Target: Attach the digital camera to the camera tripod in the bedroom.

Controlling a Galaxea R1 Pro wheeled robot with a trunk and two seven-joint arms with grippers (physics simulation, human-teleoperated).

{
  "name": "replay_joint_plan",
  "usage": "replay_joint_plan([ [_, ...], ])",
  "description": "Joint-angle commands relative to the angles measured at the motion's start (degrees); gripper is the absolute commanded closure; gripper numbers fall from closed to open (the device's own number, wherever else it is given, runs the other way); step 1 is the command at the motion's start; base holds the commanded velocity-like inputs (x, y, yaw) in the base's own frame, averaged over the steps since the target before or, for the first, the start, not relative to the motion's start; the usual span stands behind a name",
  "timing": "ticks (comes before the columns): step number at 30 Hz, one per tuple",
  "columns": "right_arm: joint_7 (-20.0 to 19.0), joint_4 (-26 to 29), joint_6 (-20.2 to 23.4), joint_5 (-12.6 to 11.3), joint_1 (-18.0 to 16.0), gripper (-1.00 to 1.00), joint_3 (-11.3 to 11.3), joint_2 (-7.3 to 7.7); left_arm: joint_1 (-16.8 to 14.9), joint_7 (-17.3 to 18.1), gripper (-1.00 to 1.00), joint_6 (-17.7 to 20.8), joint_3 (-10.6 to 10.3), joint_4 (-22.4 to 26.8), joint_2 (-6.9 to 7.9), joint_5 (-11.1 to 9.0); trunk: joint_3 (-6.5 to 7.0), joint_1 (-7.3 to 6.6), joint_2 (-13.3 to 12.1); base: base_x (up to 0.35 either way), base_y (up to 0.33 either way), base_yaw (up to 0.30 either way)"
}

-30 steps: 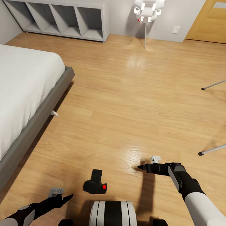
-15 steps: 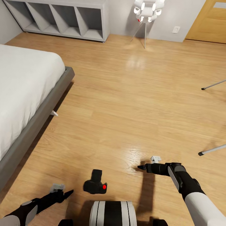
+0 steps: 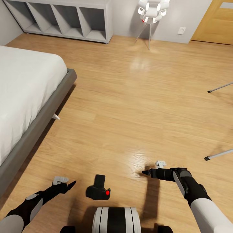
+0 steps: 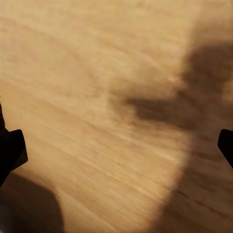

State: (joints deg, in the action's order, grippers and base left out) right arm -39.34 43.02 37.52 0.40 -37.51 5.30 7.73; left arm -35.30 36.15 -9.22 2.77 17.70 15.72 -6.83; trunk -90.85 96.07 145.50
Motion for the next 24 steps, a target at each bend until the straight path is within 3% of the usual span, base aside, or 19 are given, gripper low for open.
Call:
replay_joint_plan([
  [1,-0.25,0.05,0.41,0.04,-0.02,-1.0,0.18,0.02,-0.03,0.35,-1.0,-0.04,0.25,0.02,-0.01,-0.12,-0.03,-0.01,0.01,0.0,0.0,0.0],
  [6,-0.28,0.05,0.44,-0.02,-0.02,-1.0,0.22,0.16,-0.03,0.46,-1.0,-1.8,0.08,1.21,-0.01,-0.11,-0.03,-0.01,0.01,0.0,0.0,0.0],
  [12,-0.22,0.05,0.43,-0.03,-0.02,-1.0,0.23,0.05,-0.03,1.03,-1.0,-12.08,-0.09,1.93,-0.06,0.2,-0.03,-0.01,0.01,0.0,0.0,0.0],
  [14,-0.21,0.05,0.38,-0.04,-0.02,-1.0,0.23,0.02,-0.03,1.22,-1.0,-18.81,-0.15,1.43,0.05,1.52,-0.03,-0.01,0.01,0.0,0.0,0.0],
  [21,-0.21,0.05,0.38,0.01,-0.02,-1.0,0.23,-0.06,-0.03,1.54,-1.0,-21.28,-0.27,1.07,0.46,2.84,-0.03,-0.01,0.01,0.0,0.0,0.0],
  [23,-0.21,0.05,0.37,0.03,-0.02,-1.0,0.23,-0.07,-0.03,1.73,-1.0,-21.47,-0.75,1.21,0.48,3.82,-0.03,-0.01,0.01,0.0,0.0,0.0],
  [24,-0.21,0.05,0.37,0.0,-0.02,-1.0,0.23,-0.08,-0.03,2.39,-1.0,-21.61,-1.71,1.39,0.5,5.24,-0.03,-0.01,0.01,0.0,0.0,0.0],
])
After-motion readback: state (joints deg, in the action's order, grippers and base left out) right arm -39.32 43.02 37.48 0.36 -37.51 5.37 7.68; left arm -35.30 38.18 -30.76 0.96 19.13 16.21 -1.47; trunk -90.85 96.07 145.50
